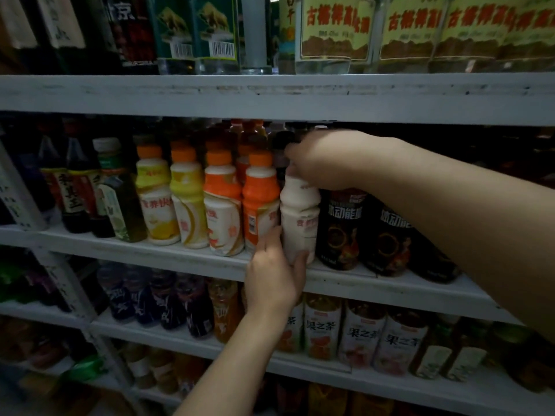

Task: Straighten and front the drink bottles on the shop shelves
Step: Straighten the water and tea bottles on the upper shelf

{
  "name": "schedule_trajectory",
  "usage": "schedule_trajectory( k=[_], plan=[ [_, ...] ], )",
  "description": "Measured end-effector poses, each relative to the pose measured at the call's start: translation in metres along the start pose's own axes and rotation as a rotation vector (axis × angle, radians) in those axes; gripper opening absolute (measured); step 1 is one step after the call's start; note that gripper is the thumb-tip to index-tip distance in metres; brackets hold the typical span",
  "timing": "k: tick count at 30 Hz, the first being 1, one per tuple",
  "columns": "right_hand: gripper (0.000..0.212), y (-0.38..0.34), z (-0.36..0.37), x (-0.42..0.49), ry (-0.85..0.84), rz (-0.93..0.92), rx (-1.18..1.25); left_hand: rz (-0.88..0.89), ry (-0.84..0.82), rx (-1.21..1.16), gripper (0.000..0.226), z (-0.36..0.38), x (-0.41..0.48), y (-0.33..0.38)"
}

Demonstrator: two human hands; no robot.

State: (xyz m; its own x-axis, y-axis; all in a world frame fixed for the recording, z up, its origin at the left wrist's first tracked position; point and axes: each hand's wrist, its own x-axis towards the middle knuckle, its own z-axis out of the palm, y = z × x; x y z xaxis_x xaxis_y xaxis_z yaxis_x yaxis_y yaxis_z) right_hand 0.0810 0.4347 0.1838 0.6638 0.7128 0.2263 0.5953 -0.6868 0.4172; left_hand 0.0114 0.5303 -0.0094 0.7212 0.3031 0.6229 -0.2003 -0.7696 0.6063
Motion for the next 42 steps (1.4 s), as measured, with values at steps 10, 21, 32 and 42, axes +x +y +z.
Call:
schedule_trajectory(
  k=[10, 21, 32, 42],
  plan=[
    [0.036, -0.014, -0.004, 0.009, -0.022, 0.198, -0.034, 0.001, -0.036, 0.112, 0.048, -0.002, -0.004, 0.0],
    [0.035, -0.01, -0.008, 0.013, -0.072, 0.181, 0.016, 0.041, -0.096, 0.097, 0.06, 0.002, 0.003, -0.004],
    [0.03, -0.013, -0.012, 0.007, -0.021, 0.184, -0.011, 0.203, 0.186, 0.19, 0.03, -0.082, 0.085, 0.0],
    [0.051, -0.032, -0.003, 0.031, 0.048, 0.012, 0.267, 0.193, 0.095, 0.375, 0.071, -0.073, 0.112, 0.006]
  ],
)
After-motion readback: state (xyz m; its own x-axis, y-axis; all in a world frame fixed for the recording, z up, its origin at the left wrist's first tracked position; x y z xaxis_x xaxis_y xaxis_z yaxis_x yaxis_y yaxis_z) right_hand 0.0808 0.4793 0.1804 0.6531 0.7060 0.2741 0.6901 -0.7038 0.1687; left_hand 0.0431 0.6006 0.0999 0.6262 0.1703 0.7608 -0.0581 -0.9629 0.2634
